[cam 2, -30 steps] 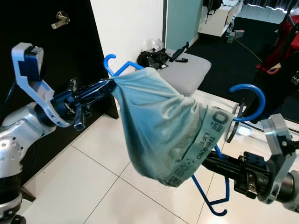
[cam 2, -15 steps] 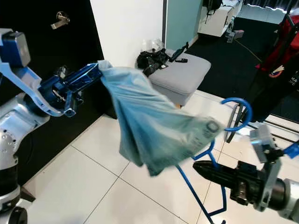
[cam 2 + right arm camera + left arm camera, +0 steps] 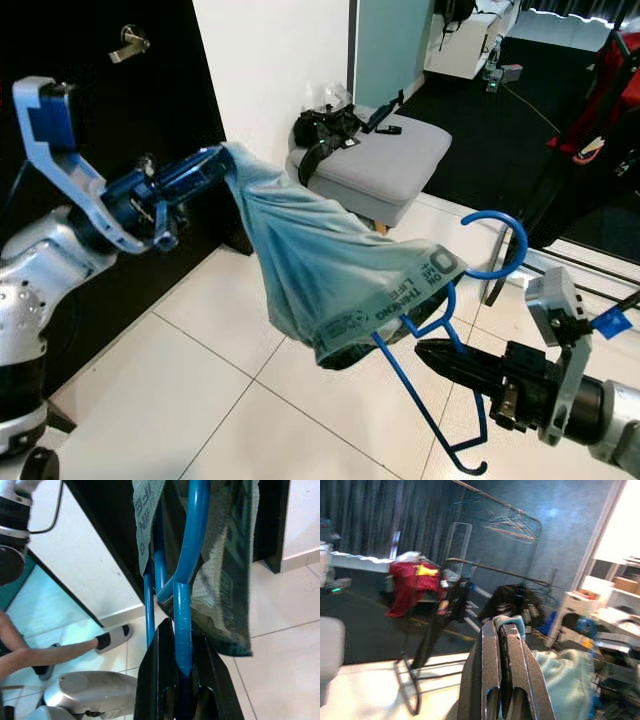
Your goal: Hang hanger
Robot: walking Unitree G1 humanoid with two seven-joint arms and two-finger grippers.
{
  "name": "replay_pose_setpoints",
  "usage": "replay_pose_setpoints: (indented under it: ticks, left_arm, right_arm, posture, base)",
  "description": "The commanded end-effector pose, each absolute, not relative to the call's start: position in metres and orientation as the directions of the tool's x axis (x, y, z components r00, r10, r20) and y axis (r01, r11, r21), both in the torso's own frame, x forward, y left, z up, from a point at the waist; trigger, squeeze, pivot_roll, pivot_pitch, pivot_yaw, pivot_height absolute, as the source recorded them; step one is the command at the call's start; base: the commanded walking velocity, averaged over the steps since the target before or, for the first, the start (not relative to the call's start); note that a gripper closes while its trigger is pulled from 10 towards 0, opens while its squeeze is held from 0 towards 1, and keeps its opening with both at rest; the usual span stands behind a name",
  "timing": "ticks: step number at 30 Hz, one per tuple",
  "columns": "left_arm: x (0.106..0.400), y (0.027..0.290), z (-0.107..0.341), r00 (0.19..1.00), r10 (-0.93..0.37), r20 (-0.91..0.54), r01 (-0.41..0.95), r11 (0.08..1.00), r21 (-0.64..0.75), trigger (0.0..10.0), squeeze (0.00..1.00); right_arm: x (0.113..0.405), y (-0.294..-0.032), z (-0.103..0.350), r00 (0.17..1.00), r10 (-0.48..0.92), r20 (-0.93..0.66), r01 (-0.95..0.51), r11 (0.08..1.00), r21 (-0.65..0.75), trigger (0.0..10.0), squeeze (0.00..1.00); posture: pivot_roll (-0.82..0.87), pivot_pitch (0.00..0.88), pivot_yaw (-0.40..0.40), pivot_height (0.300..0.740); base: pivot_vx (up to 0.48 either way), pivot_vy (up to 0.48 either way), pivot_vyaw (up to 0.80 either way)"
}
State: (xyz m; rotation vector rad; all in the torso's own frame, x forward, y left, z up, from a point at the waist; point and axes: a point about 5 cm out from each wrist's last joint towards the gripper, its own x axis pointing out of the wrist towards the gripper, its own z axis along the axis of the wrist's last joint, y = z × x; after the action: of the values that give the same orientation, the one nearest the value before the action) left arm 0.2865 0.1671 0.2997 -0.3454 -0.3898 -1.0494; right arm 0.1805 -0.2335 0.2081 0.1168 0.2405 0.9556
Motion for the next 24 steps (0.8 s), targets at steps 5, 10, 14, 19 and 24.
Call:
replay_pose_setpoints:
  ticks: [5, 10, 14, 19, 24]
  left_arm:
    - [0.291, 0.174, 0.299, 0.492, -0.740, 0.458, 0.855, 0.510, -0.094, 0.3, 0.00]
    - [0.305, 0.189, 0.293, 0.638, -0.641, 0.427, 0.751, 0.641, -0.159, 0.2, 0.00]
    - [0.310, 0.194, 0.293, 0.675, -0.605, 0.421, 0.716, 0.674, -0.179, 0.1, 0.00]
    - [0.313, 0.198, 0.294, 0.704, -0.569, 0.426, 0.686, 0.701, -0.197, 0.0, 0.00]
    - [0.312, 0.200, 0.301, 0.690, -0.559, 0.459, 0.696, 0.688, -0.208, 1.3, 0.00]
  right_arm:
    - [0.183, -0.234, 0.211, 0.575, 0.807, -0.136, -0.789, 0.590, 0.170, 10.0, 0.00]
    - [0.196, -0.244, 0.223, 0.663, 0.738, -0.126, -0.739, 0.672, 0.052, 10.0, 0.00]
    - [0.200, -0.246, 0.226, 0.681, 0.722, -0.121, -0.726, 0.688, 0.014, 10.0, 0.00]
    - [0.201, -0.245, 0.228, 0.690, 0.715, -0.117, -0.720, 0.694, -0.011, 10.0, 0.00]
    - [0.202, -0.248, 0.230, 0.696, 0.705, -0.133, -0.715, 0.698, -0.040, 10.0, 0.00]
  posture:
    - [-0.08, 0.100, 0.012, 0.740]
    - [-0.08, 0.103, 0.008, 0.740]
    - [-0.07, 0.106, 0.008, 0.740]
    - [-0.08, 0.105, 0.008, 0.740]
    - [-0.08, 0.106, 0.007, 0.740]
  base:
    - [0.000, 0.000, 0.00]
    - [0.000, 0.000, 0.00]
    - [0.000, 0.000, 0.00]
    - [0.000, 0.000, 0.00]
    - [0.000, 0.000, 0.00]
